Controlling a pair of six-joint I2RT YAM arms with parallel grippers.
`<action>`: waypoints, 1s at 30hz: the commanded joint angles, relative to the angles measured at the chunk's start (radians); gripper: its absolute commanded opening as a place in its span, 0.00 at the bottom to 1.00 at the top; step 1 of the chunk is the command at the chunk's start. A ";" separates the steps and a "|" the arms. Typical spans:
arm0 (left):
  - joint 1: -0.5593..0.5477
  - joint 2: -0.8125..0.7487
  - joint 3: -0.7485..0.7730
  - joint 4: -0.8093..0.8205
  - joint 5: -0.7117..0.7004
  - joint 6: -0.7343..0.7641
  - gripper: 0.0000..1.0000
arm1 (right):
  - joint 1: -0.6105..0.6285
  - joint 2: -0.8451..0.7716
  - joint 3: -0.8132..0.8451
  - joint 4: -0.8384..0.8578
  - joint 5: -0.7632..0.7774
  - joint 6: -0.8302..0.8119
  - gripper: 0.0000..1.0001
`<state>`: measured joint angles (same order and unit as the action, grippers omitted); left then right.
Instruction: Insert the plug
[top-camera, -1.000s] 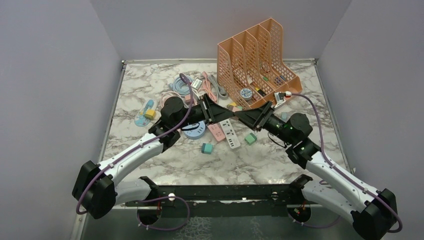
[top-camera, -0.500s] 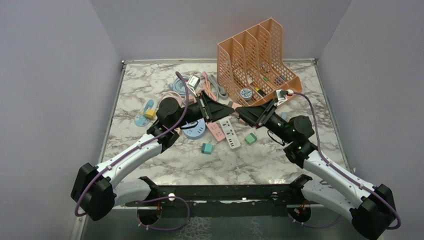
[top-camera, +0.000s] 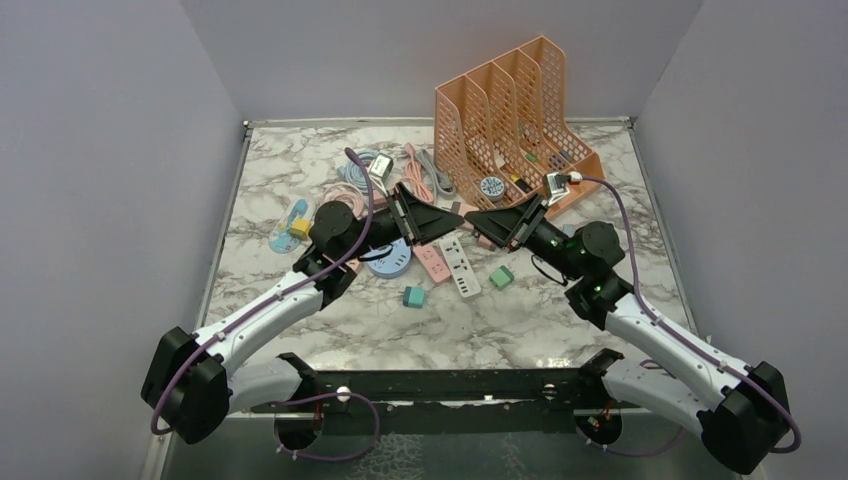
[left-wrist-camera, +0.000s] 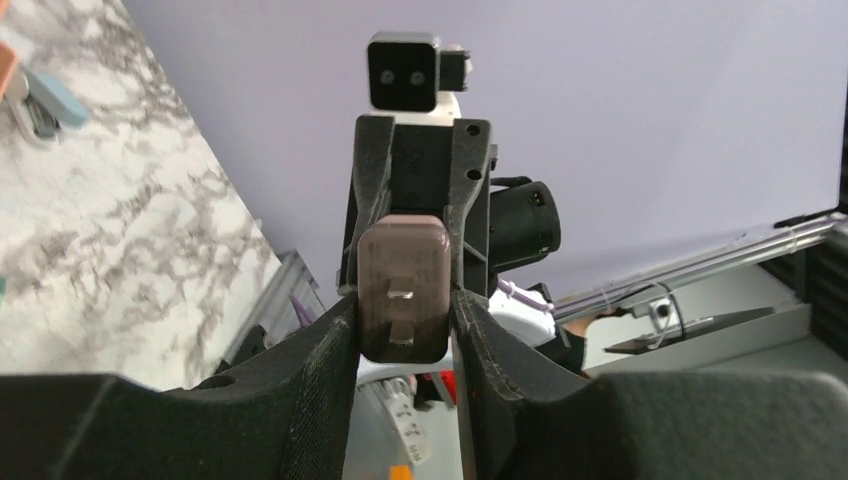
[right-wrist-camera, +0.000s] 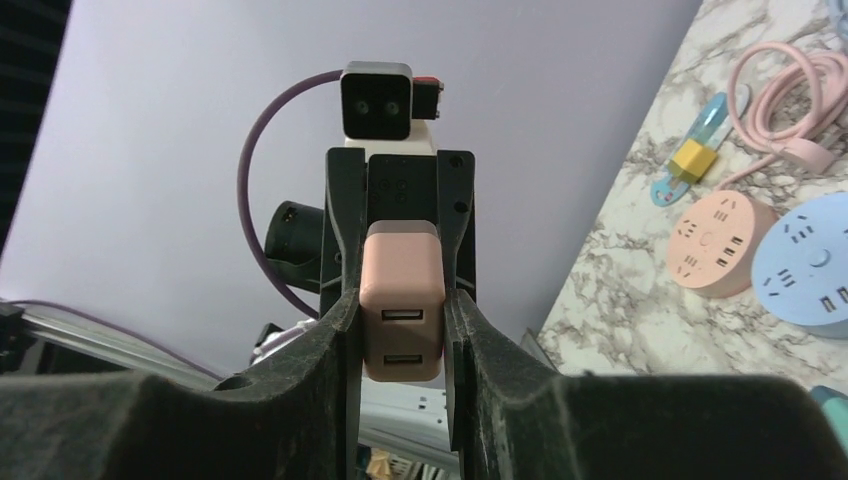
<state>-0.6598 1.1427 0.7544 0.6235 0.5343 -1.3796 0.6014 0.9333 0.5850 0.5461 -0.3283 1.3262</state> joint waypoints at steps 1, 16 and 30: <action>0.024 -0.036 -0.050 0.016 -0.001 0.014 0.48 | 0.005 -0.005 0.069 -0.158 0.007 -0.137 0.15; 0.129 -0.239 0.011 -0.786 -0.433 0.662 0.91 | 0.005 0.382 0.496 -1.009 0.176 -0.880 0.11; 0.129 -0.268 0.040 -0.956 -0.524 0.824 0.99 | 0.009 0.643 0.562 -0.960 0.311 -1.041 0.07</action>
<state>-0.5339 0.9020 0.8188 -0.2890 0.0315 -0.6052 0.6025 1.5574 1.1110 -0.4580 -0.0673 0.3466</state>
